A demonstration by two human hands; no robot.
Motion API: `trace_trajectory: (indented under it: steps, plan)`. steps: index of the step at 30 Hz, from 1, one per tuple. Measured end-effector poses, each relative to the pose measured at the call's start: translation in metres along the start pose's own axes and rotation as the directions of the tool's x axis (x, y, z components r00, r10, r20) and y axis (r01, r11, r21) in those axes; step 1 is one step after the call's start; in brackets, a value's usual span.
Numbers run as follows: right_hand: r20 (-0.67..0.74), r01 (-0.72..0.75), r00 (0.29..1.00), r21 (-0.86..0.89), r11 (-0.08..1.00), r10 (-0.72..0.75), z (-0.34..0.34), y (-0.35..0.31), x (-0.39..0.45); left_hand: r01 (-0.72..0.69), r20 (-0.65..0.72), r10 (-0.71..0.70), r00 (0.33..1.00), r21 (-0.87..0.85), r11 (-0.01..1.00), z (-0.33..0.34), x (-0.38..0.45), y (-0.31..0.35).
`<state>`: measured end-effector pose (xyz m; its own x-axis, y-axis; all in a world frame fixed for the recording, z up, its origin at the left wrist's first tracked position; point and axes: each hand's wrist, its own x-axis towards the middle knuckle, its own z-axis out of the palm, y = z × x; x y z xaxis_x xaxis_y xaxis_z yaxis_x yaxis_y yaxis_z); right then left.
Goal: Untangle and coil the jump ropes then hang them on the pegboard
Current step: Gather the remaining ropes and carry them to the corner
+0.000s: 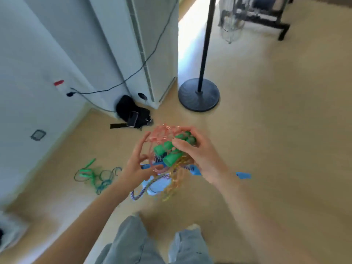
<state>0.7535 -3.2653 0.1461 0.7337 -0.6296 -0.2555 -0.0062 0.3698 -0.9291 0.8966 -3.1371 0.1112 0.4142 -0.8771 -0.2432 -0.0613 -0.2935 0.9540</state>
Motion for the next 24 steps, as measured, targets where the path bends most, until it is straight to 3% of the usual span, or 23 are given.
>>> trace_trajectory:
  steps: [3,6,10,13,17,21,24]
  plan:
    - [0.151,0.058,0.988,-0.084,0.995,-0.045,0.082,0.001,0.04,0.002,-0.275,-0.021,0.961,-0.068,0.998,-0.069,-0.023,-0.004]
    - [0.267,0.097,0.964,-0.267,0.959,-0.023,0.153,0.011,0.077,0.053,-0.418,-0.068,0.906,-0.046,0.998,-0.135,-0.039,-0.011]
    - [0.362,0.22,0.932,-0.543,0.81,-0.011,0.223,0.029,0.13,0.121,-0.405,-0.107,0.908,0.009,0.993,-0.227,-0.045,-0.03]
    - [0.486,0.409,0.874,-0.729,0.548,-0.006,0.264,0.044,0.174,0.145,-0.382,-0.12,0.916,0.037,0.989,-0.288,-0.045,-0.042]
    - [0.547,0.481,0.835,-0.774,0.411,0.052,0.326,0.056,0.223,0.177,-0.408,-0.088,0.909,0.184,0.967,-0.356,-0.041,-0.053]
    - [0.589,0.561,0.807,-0.788,0.252,0.046,0.382,0.07,0.274,0.331,-0.459,-0.115,0.881,0.424,0.843,-0.41,-0.043,-0.067]
    - [0.589,0.579,0.804,-0.808,0.111,0.09,0.412,0.086,0.313,0.42,-0.521,-0.167,0.837,0.415,0.807,-0.431,-0.038,-0.079]
